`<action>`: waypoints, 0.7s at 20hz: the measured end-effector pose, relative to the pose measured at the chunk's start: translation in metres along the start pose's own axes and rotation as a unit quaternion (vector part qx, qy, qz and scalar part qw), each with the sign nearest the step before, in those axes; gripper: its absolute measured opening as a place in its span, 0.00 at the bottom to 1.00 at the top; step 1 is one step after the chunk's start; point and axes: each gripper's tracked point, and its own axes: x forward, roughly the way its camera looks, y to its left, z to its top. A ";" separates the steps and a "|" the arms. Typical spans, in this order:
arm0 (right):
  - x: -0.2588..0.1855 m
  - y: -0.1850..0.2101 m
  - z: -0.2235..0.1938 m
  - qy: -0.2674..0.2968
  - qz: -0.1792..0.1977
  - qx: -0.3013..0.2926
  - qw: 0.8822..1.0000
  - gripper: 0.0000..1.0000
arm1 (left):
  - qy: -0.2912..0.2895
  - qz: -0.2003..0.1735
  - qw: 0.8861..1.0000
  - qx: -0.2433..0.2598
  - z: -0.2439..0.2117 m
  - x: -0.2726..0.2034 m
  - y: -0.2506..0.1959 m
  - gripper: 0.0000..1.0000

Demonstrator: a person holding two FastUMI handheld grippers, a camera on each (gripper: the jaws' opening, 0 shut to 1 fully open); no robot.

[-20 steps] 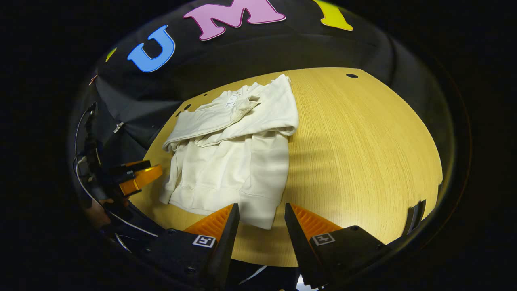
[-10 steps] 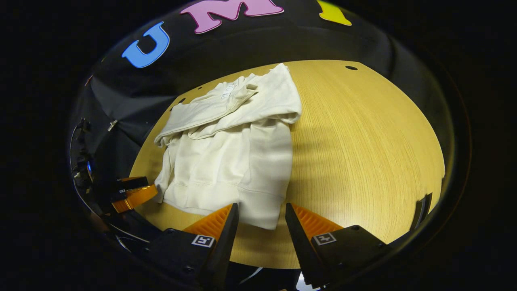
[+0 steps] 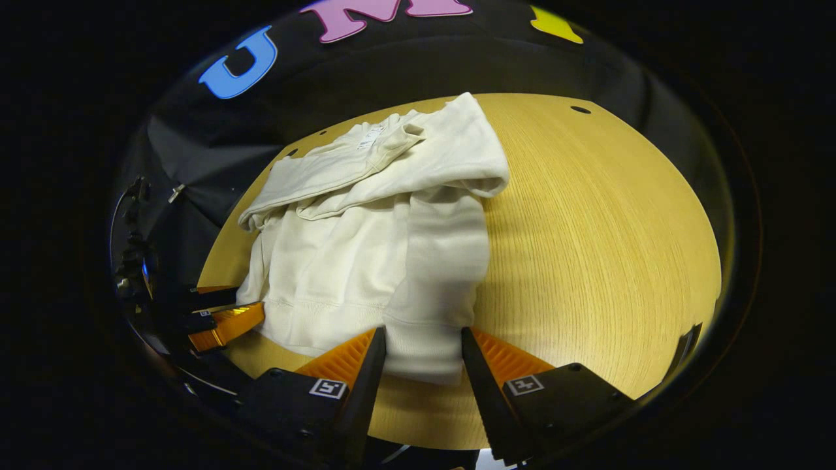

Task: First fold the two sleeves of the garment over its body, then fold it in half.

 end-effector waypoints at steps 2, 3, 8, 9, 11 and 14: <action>0.003 -0.002 0.000 0.003 -0.010 -0.017 1.000 0.73 | 0.005 -0.001 1.000 0.000 -0.001 0.002 -0.003 0.79; 0.004 -0.003 -0.002 0.007 -0.016 -0.031 0.999 0.72 | 0.012 -0.004 1.000 -0.003 -0.006 0.005 -0.005 0.77; 0.007 0.007 -0.009 0.010 -0.026 -0.111 0.993 0.43 | 0.000 -0.015 1.000 0.000 -0.006 0.004 -0.018 0.51; 0.004 0.007 -0.008 0.012 -0.024 -0.105 0.994 0.32 | 0.004 -0.016 1.000 0.007 -0.006 0.005 -0.019 0.37; 0.005 0.007 -0.007 0.011 -0.008 -0.074 0.997 0.20 | 0.000 -0.013 1.000 0.015 -0.003 0.005 -0.021 0.20; 0.003 0.004 -0.008 0.015 0.012 -0.027 0.999 0.11 | -0.004 -0.030 1.000 -0.007 -0.004 0.002 -0.021 0.09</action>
